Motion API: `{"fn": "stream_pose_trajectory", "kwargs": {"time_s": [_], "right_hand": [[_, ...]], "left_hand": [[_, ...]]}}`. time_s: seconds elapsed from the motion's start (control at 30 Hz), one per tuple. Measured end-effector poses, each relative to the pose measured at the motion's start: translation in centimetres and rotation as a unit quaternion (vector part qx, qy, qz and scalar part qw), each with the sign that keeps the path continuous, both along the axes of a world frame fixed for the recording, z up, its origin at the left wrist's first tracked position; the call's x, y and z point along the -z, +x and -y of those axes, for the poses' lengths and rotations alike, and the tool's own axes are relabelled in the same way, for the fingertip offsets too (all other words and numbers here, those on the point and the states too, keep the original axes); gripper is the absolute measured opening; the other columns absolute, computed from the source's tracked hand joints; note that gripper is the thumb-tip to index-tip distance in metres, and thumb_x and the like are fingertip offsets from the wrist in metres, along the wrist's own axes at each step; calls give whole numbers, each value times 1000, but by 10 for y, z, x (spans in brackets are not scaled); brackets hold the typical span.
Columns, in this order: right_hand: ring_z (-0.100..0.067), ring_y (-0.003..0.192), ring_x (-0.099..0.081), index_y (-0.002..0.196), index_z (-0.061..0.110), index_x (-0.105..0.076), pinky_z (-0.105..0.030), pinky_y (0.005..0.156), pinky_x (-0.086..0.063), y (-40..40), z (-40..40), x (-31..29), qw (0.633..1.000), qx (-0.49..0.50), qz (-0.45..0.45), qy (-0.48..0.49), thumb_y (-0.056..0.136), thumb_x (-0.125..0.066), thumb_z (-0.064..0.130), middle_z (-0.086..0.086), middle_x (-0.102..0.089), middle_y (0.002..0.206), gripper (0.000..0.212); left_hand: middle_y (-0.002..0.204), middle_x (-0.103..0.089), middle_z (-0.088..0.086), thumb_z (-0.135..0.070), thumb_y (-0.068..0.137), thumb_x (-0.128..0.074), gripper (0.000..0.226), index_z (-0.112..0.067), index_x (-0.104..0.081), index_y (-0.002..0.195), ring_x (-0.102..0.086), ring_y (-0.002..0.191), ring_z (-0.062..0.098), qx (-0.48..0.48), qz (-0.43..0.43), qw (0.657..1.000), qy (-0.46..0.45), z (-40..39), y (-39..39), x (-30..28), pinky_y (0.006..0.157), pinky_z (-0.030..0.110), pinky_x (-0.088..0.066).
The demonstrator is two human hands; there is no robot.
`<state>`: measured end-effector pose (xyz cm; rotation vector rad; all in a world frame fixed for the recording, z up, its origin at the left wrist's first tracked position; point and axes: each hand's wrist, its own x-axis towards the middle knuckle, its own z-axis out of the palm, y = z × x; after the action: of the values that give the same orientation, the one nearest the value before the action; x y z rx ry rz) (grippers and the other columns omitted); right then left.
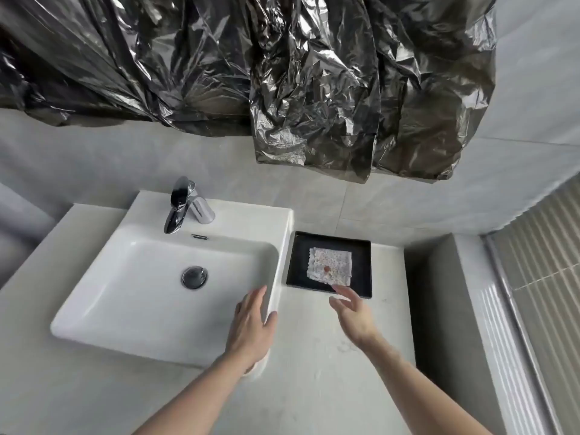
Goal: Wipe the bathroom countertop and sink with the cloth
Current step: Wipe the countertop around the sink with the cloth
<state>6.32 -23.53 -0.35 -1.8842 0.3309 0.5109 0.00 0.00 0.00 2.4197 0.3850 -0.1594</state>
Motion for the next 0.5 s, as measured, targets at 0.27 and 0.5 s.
{"fn": "stream_pose_trajectory", "kwargs": {"time_s": [0.27, 0.5], "right_hand": [[-28, 135, -51, 152, 20, -46, -40, 108, -43, 78, -3, 20, 987, -5, -3, -160, 95, -58, 47, -9, -47, 151, 64], [-33, 138, -45, 157, 18, -31, -43, 111, -42, 122, -6, 50, 972, 55, -61, -219, 91, -60, 36, -8, -41, 154, 75]], "left_hand": [[146, -54, -5, -36, 101, -28, 55, -23, -41, 153, -50, 131, 20, -11, 51, 998, 26, 9, -4, 55, 111, 30, -34], [132, -60, -7, -26, 101, -38, 51, -21, -43, 152, -60, 114, 24, -3, 84, 994, 69, 12, -5, 50, 97, 38, -49]]}}
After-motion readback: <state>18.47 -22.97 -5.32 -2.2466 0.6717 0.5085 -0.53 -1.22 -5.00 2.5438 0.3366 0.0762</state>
